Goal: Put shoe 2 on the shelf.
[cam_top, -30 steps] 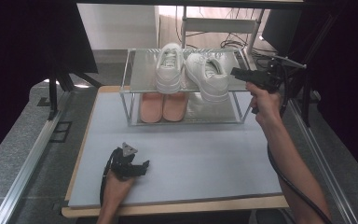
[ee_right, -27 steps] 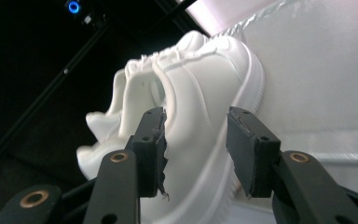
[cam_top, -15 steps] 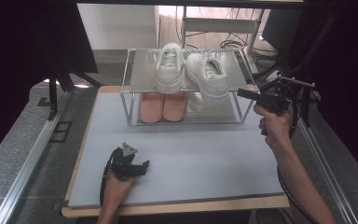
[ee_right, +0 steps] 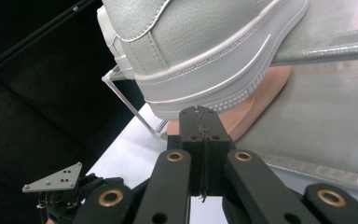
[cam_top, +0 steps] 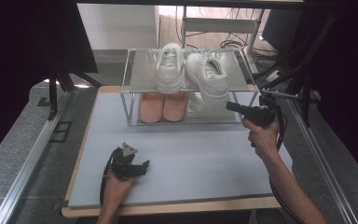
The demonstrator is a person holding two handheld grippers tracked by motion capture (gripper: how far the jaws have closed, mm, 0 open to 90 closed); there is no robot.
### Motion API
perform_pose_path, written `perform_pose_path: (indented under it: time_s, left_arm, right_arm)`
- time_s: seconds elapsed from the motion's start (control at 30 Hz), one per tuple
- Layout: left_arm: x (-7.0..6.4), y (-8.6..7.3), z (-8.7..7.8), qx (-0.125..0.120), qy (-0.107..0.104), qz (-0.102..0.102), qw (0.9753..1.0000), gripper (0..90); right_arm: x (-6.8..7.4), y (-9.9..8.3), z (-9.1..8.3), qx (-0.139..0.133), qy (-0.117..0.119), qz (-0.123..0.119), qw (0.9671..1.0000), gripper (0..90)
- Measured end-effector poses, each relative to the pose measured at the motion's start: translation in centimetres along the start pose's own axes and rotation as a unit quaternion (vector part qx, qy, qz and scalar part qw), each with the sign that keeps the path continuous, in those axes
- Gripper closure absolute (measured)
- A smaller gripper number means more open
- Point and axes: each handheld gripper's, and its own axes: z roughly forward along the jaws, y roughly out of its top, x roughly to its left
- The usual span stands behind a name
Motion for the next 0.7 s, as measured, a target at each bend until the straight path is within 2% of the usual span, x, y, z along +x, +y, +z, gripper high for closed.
perform_pose_path:
  time_s: [0.23, 0.4, 0.53, 0.7]
  left_arm:
    - [0.0, 0.0, 0.0, 0.0, 0.0, 0.0, 1.0, 17.4]
    - [0.0, 0.0, 0.0, 0.0, 0.0, 0.0, 1.0, 17.4]
    - [0.0, 0.0, 0.0, 0.0, 0.0, 0.0, 1.0, 17.4]
    - [0.0, 0.0, 0.0, 0.0, 0.0, 0.0, 1.0, 17.4]
  right_arm:
    - [0.3, 0.2, 0.9, -0.004, 0.006, 0.002, 1.0, 90.0]
    - [1.0, 0.2, 2.2, 0.002, 0.008, -0.007, 0.9999, 90.0]
    - [1.9, 0.4, 3.9, 0.011, 0.0, -0.019, 0.9997, 90.0]
    - [2.6, 0.5, 5.4, 0.008, -0.013, -0.033, 0.9993, 90.0]
